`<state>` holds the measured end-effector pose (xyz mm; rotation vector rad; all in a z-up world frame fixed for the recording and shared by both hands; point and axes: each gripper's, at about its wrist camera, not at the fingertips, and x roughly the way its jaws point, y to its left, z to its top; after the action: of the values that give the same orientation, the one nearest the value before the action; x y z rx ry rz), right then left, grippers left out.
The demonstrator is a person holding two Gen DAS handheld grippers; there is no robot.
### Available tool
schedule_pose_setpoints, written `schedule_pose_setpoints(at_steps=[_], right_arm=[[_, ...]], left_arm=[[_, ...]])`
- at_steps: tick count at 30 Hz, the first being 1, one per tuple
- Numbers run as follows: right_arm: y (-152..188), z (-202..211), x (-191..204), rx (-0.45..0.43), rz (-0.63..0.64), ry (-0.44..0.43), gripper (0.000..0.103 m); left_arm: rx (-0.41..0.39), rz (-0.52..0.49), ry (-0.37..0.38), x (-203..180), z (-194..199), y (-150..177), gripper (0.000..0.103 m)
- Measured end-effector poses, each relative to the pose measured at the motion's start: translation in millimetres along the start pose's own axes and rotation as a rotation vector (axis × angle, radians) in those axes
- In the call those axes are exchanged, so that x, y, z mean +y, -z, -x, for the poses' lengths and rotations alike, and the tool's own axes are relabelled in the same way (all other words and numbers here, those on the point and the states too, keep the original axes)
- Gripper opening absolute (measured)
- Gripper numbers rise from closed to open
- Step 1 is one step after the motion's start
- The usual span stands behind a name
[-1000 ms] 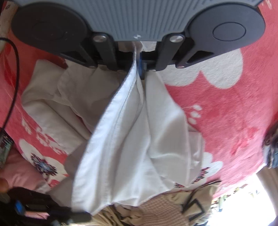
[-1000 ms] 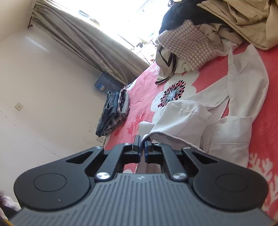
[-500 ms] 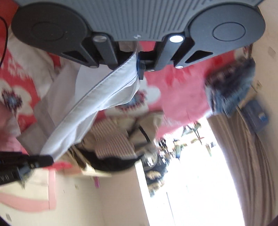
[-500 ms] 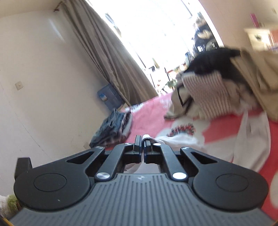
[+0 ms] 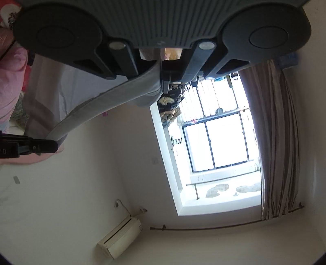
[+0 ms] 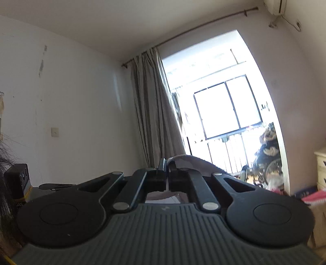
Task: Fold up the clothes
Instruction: 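Lift the white shirt high with both grippers to shake it out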
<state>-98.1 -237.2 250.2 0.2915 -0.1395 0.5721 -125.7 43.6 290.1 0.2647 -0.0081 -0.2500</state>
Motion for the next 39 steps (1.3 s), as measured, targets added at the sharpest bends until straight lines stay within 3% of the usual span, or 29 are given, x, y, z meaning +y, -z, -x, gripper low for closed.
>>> schedule_pose_setpoints(at_steps=[9,14,19,24,30,35,39], right_arm=[[-86.1,45.8,38.6,-0.240,0.089,-0.114,0.001],[-112.6,63.6,45.6,-0.326,0.117,-0.170,0.001],[-131.9,68.8,40.4,-0.343,0.090,-0.220,0.001],[-138.2,65.3,24.0,-0.313,0.022,-0.251,0.001],[-127.5,51.8,-0.4,-0.215,-0.036,-0.239,0.001],[-83.7,7.1,-37.0,0.007,-0.118,-0.167,0.000],[5.1,-53.6,-79.3,0.293,-0.215,-0.053,0.000]], left_arm=[[-0.229,0.096,0.116,16.6,63.5,-89.5,0.003],[-0.330,0.096,0.096,17.5,91.7,-119.1,0.003],[-0.346,0.137,0.093,24.7,103.7,-142.8,0.004],[-0.285,0.233,0.123,45.9,90.5,-135.9,0.005],[-0.190,0.290,0.129,65.7,63.6,-101.1,0.005],[0.061,0.415,0.107,89.6,-7.1,-22.7,0.004],[0.315,0.426,0.032,95.3,-82.9,83.6,0.004]])
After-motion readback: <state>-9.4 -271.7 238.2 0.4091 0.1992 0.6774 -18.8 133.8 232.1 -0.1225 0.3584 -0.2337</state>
